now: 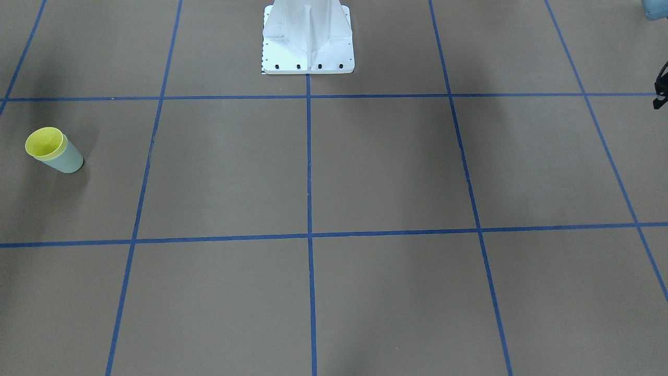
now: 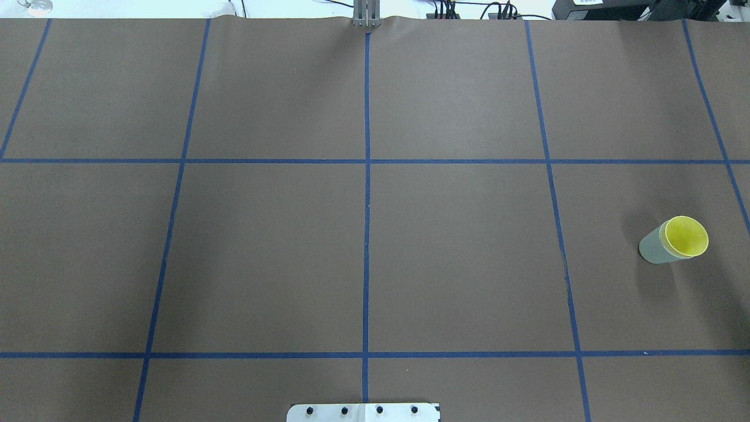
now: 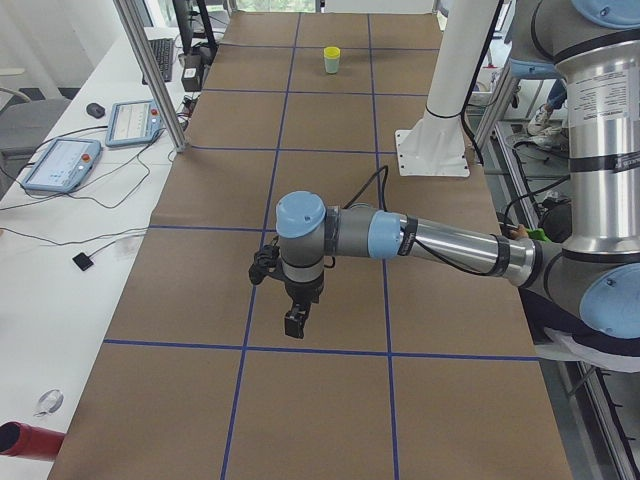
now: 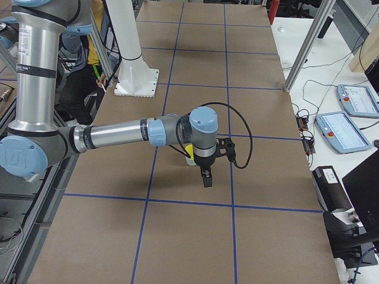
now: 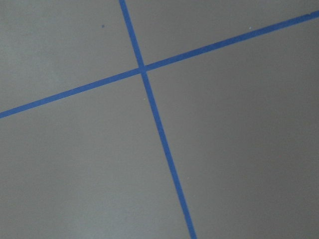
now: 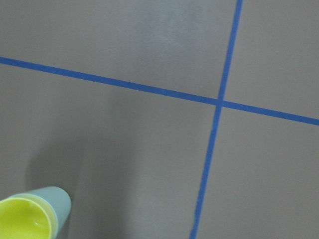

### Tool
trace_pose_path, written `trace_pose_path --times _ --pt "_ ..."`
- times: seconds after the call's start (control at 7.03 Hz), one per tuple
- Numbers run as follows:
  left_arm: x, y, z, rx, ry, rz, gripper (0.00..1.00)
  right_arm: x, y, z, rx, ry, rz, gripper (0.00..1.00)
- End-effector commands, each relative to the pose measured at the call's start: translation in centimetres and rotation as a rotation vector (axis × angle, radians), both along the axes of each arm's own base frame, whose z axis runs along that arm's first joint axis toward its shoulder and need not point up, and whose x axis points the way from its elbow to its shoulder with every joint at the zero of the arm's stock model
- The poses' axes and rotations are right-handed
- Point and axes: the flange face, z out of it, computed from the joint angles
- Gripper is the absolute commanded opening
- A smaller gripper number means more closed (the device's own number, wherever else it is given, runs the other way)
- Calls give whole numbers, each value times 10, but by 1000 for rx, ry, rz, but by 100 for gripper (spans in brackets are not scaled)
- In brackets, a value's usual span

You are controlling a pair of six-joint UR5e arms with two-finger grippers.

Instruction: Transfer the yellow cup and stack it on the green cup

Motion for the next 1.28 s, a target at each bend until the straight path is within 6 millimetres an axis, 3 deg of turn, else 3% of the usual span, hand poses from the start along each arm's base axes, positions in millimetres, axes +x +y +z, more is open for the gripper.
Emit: trace_pose_path --times 0.0,0.28,0.57,1.14 --pt "-30 14 32 -19 7 -3 100 19 27 36 -66 8 12 100" --pt "-27 13 37 -94 54 -107 100 18 27 56 -109 5 12 100" --pt "-19 43 54 -53 107 -120 100 19 28 59 -114 5 14 100" --pt "-19 40 53 -32 106 -115 100 18 29 60 -118 3 14 100"
